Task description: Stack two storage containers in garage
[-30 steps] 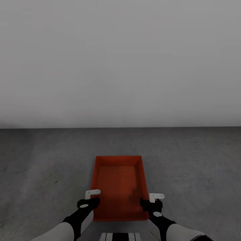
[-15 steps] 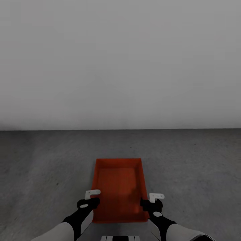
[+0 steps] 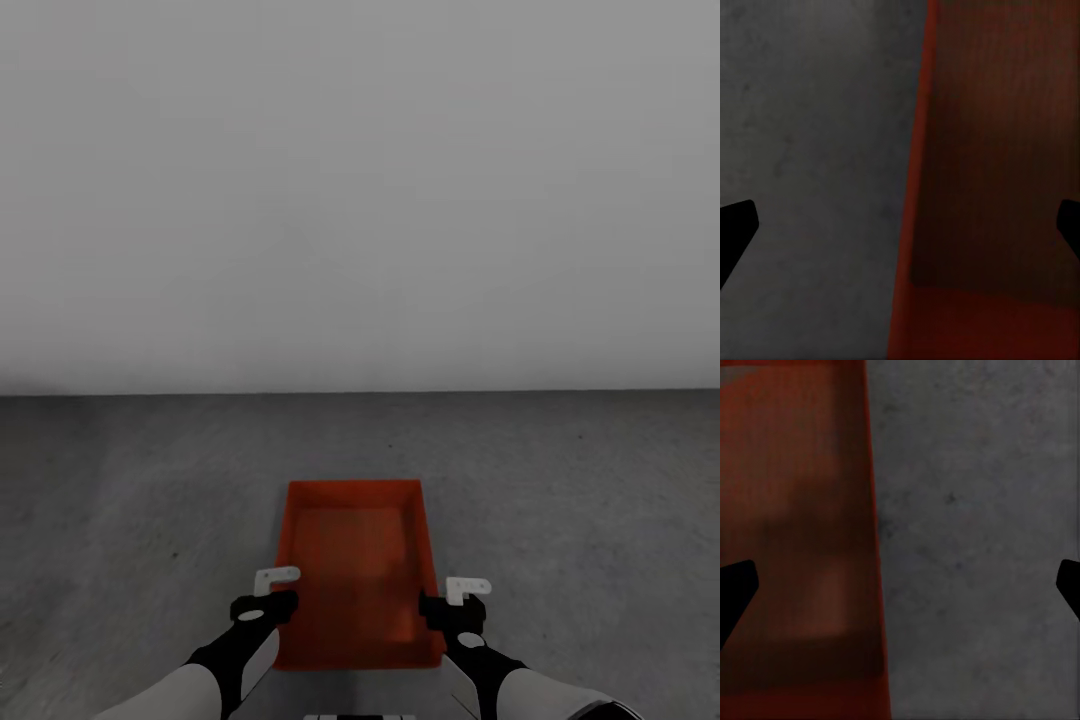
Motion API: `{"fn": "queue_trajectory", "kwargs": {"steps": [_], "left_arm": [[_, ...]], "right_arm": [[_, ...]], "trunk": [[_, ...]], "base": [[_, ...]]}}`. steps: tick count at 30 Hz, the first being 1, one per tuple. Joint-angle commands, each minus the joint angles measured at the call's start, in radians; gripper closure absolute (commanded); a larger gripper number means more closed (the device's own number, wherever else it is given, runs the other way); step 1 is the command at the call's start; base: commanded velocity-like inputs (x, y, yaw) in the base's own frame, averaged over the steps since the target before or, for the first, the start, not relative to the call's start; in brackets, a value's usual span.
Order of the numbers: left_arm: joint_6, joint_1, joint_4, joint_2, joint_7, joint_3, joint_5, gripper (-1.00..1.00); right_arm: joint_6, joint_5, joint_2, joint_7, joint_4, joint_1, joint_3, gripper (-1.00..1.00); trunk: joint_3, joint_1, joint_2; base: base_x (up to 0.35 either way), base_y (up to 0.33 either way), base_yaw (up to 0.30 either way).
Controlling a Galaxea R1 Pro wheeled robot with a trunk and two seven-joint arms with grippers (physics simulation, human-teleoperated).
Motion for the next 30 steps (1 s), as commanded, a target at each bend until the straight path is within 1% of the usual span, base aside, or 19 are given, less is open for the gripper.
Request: {"fn": "queue_trajectory", "kwargs": {"steps": [1, 7, 14, 22, 27, 30], "left_arm": [[-0.001, 0.0, 0.0, 0.0, 0.005, -0.009, 0.01, -1.0], [-0.001, 0.0, 0.0, 0.0, 0.005, -0.009, 0.011, -1.0], [-0.001, 0.0, -0.001, 0.0, 0.005, -0.009, 0.011, -1.0], [-0.001, 0.0, 0.0, 0.001, -0.003, -0.01, 0.011, -1.0], [-0.001, 0.0, 0.0, 0.001, 0.0, -0.01, 0.011, -1.0], [-0.001, 0.0, 0.0, 0.002, 0.003, -0.01, 0.011, -1.0]], "right_arm": [[-0.003, -0.009, 0.0, -0.003, 0.001, -0.001, 0.008, -1.0], [-0.003, -0.008, 0.002, -0.003, 0.001, -0.001, 0.009, -1.0], [-0.004, 0.005, 0.009, -0.013, 0.001, -0.001, 0.011, -1.0], [-0.005, 0.006, 0.003, -0.014, 0.001, -0.001, 0.011, -1.0], [-0.003, -0.003, 0.001, -0.007, 0.001, -0.001, 0.011, -1.0], [-0.003, -0.002, 0.0, -0.005, 0.001, -0.001, 0.011, -1.0]], "trunk": [[0.003, -0.004, 0.007], [0.021, -0.027, 0.049], [0.043, -0.054, 0.098], [0.068, -0.085, 0.154], [0.084, -0.104, 0.189], [0.093, -0.115, 0.21]], "base": [[0.0, 0.0, 0.0], [0.0, 0.0, 0.0], [0.0, 0.0, 0.0], [0.0, 0.0, 0.0], [0.0, 0.0, 0.0], [0.0, 0.0, 0.0]]}}
